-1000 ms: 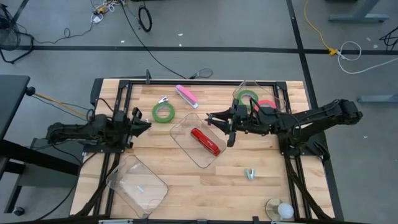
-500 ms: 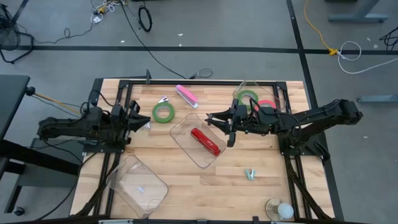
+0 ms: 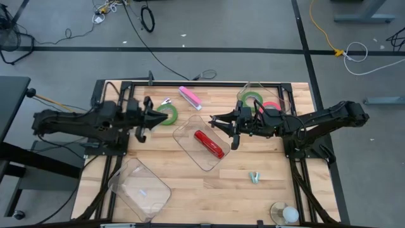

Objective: Pick and place Stapler, Stapler remover, tape
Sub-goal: Put the black staple remover into the bottom transparent bin

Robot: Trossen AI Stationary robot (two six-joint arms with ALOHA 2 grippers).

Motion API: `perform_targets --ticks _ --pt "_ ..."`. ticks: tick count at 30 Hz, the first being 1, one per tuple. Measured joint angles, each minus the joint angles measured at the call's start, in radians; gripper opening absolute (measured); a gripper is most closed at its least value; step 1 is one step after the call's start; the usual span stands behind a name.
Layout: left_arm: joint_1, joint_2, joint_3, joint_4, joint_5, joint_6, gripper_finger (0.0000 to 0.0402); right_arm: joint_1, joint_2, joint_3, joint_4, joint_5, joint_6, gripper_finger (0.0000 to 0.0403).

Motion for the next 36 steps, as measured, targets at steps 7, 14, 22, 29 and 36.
perform_targets --ticks 7,14,22,29,36 --pt "0.000 0.170 0.091 0.000 0.001 -0.001 0.0048 0.000 0.000 0.000 0.000 -0.004 0.000 0.0108" --pt "0.000 0.314 0.184 0.002 0.001 -0.027 0.0152 0.000 0.000 0.000 0.005 -0.028 0.001 0.0108" --pt "0.000 0.468 0.293 0.001 0.064 -0.027 0.0271 0.000 0.000 0.000 0.009 -0.028 0.003 0.0108" --pt "0.000 0.584 0.380 0.000 0.097 -0.026 0.0292 0.000 0.000 0.000 0.009 -0.028 0.003 0.0108" --pt "0.000 0.662 0.422 -0.001 0.118 -0.026 0.0287 0.000 0.000 0.000 0.009 -0.055 0.002 0.0108"
